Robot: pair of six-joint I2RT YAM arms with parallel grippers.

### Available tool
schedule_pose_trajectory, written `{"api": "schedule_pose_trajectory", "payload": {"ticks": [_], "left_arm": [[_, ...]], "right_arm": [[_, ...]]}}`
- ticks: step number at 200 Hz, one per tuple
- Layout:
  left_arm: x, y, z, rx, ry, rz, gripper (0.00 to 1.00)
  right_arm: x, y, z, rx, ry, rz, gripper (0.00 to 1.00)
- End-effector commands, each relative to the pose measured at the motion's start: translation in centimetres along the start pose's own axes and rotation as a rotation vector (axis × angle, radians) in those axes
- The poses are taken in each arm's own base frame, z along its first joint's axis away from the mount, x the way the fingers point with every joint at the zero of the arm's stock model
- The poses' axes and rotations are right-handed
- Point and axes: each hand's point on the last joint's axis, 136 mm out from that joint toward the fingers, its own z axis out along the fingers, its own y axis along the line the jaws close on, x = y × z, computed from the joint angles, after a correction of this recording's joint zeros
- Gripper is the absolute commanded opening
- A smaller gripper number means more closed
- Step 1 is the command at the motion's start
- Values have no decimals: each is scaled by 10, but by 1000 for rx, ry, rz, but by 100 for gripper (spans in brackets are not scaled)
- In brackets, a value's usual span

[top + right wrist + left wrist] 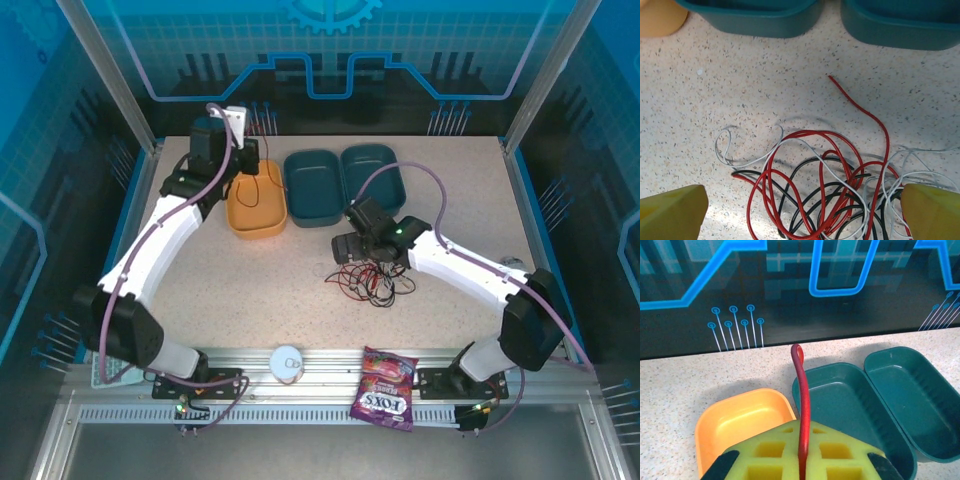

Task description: Untangle the cables

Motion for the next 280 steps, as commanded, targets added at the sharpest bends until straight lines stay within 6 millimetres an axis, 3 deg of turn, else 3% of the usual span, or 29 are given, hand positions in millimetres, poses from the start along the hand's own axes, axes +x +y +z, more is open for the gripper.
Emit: {"api": "schedule_pose_trajectory", "payload": {"ticks": [1, 55, 114, 280], "left_arm": [[-9, 1, 13, 31, -15, -44, 0], [39, 28, 48, -34, 99, -135, 0], [89, 56, 64, -163, 197, -188, 0], [180, 69, 124, -232, 435, -255, 2]], "right_arm": [[-9, -16, -17, 63, -24, 47, 100], [-13, -27, -27, 106, -51, 82, 100], [-13, -39, -40, 144, -85, 114, 100], [-7, -53, -67, 118, -174, 177, 100]]}}
